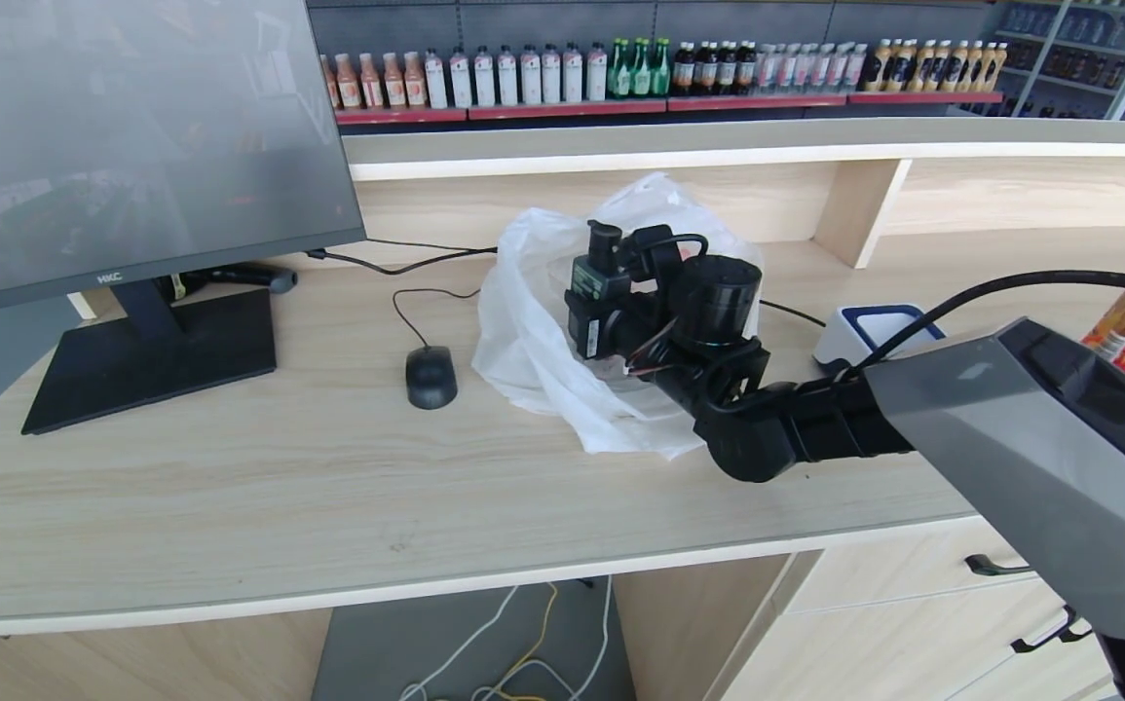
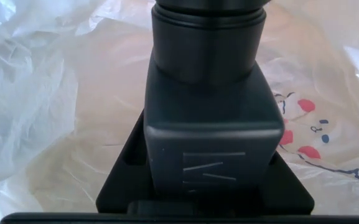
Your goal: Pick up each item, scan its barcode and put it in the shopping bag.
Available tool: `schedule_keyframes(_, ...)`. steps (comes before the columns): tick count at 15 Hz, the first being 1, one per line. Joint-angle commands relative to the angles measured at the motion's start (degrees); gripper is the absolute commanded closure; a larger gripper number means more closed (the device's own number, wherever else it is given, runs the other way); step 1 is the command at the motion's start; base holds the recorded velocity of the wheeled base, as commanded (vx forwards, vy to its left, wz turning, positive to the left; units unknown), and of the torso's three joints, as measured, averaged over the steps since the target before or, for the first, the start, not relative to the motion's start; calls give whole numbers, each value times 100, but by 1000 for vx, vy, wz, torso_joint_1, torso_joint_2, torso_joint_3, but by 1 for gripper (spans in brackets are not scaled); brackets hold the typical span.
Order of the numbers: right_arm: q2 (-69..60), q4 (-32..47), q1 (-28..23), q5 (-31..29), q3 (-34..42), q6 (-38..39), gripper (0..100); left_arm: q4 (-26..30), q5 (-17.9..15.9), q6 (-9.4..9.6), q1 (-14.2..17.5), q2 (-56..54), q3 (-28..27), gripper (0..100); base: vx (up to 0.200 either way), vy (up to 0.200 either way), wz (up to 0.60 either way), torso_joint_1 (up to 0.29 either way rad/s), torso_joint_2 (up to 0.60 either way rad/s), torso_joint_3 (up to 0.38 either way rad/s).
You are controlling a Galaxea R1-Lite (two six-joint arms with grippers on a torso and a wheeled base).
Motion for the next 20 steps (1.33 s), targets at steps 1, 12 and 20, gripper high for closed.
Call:
schedule_keyframes(1,13,4,35,-2,5,-58,100,0,0,-1,-4,0,0,0,0,0,0,0,0,0)
schedule_keyframes(12,75,-58,52,7,14,-278,100,0,0,-1,-4,0,0,0,0,0,0,0,0,0)
schedule_keyframes(20,75,-58,70,-11,49,-322,100,0,0,-1,-4,0,0,0,0,0,0,0,0,0)
